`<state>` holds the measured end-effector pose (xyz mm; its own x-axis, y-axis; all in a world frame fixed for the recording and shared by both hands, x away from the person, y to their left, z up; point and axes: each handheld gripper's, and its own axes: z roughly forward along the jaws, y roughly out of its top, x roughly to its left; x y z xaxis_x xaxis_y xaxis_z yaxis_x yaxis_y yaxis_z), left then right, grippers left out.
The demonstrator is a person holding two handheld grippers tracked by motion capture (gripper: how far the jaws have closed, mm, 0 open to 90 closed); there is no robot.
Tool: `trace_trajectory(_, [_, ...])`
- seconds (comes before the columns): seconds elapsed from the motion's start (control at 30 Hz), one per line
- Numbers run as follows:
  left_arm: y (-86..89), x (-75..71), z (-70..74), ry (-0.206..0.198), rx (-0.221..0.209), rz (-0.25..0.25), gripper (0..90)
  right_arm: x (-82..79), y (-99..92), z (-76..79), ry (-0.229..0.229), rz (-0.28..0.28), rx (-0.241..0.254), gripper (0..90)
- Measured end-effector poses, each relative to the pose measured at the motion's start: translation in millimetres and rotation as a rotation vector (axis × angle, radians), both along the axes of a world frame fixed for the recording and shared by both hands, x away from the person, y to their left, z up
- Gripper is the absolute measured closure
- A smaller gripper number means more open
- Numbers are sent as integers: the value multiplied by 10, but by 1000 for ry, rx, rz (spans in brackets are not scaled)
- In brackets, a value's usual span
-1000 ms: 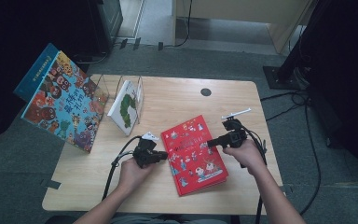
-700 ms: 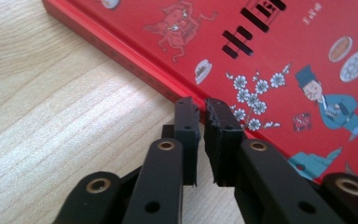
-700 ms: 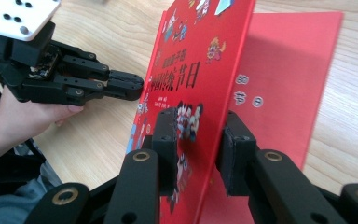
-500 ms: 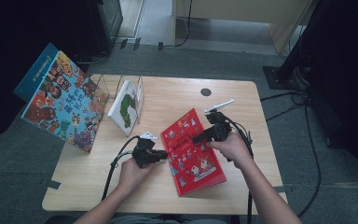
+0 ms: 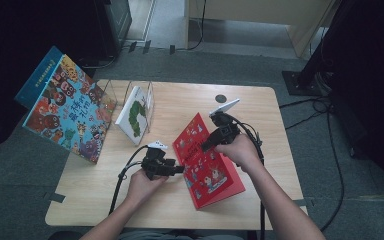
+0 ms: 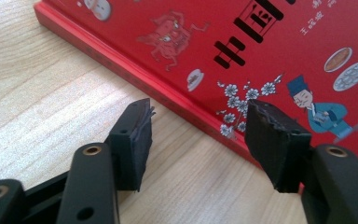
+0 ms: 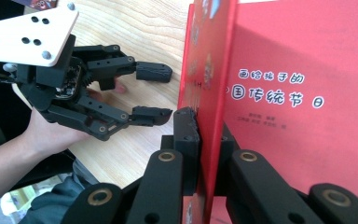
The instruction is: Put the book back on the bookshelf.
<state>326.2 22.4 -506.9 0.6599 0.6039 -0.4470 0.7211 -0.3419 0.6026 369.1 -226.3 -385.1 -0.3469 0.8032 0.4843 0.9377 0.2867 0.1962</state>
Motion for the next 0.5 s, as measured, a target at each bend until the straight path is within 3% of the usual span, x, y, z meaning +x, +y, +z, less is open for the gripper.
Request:
trace_trajectory(0.27, [46,9,29,1,-15,9,378,31,87,178,-17,53,-88,880])
trace_trajectory(0.5, [91,52,87,-15,-29,27,365,26,17,431,-59,63,-58,880])
